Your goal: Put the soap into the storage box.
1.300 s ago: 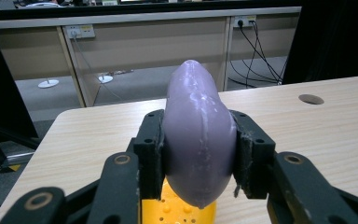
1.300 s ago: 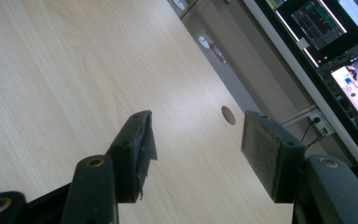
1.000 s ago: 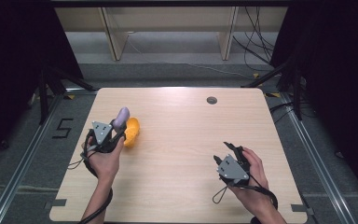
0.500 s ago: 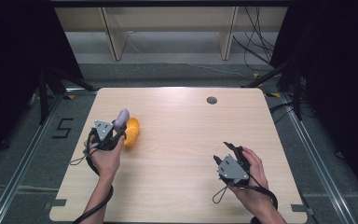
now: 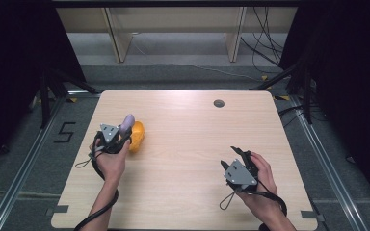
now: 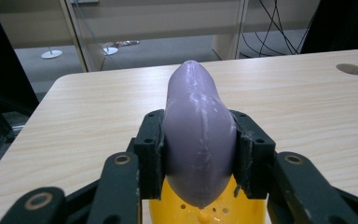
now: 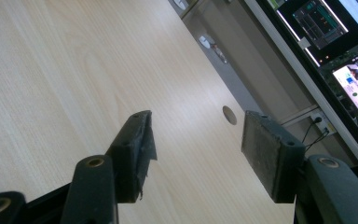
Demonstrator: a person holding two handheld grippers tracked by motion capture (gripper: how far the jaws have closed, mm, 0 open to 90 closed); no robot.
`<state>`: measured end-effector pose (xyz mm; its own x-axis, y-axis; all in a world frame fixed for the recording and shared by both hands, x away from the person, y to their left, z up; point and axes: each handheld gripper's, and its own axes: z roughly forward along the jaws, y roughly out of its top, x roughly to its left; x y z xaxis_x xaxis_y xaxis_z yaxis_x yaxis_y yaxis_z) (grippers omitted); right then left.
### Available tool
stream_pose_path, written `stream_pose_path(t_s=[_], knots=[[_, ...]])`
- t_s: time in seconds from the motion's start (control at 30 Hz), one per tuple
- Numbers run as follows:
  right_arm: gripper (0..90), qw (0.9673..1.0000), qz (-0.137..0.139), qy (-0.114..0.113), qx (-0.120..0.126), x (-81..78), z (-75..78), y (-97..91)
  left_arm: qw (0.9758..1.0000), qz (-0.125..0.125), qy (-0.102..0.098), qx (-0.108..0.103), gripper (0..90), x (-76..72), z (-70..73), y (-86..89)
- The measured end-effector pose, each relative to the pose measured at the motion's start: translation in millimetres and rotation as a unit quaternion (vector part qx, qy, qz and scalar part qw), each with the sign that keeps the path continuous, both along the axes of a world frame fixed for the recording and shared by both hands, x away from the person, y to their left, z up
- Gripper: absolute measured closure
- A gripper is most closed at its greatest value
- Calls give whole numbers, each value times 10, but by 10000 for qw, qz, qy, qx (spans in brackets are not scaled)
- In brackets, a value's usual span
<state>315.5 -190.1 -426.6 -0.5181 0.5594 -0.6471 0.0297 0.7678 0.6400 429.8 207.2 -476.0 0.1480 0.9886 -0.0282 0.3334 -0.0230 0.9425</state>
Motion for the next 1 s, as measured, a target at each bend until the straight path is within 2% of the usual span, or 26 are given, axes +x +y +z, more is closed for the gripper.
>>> stream_pose_path(t_s=[0.07, 0.17, 0.23, 0.27, 0.3, 0.63, 0.87, 1.0], knots=[[436, 10000, 6, 42, 32, -4, -3, 3, 10000, -7, 56, 38, 588, 17, -31, 4], [436, 10000, 50, -23, -34, 7, 2, 0, 9999, -7, 133, 45, 588, 41, -82, 4], [436, 10000, 9, 32, 29, -1, -3, 5, 9998, 19, 175, 20, 587, 53, -113, -1], [437, 10000, 47, 1, -24, 4, 1, 4, 9998, 8, 216, 47, 587, 55, -121, 1], [436, 10000, 51, 6, -24, 4, 1, 6, 9998, 4, 184, 13, 587, 63, -136, -3], [436, 10000, 57, -11, -26, 2, 5, 4, 9989, -21, 470, 11, 586, 114, -209, -25], [436, 10000, 66, 11, -18, -2, 4, 7, 9984, -51, 554, -32, 584, 135, -213, -31], [435, 10000, 68, 6, -31, 0, 2, 8, 9967, -171, 795, -20, 577, 147, -218, -24]])
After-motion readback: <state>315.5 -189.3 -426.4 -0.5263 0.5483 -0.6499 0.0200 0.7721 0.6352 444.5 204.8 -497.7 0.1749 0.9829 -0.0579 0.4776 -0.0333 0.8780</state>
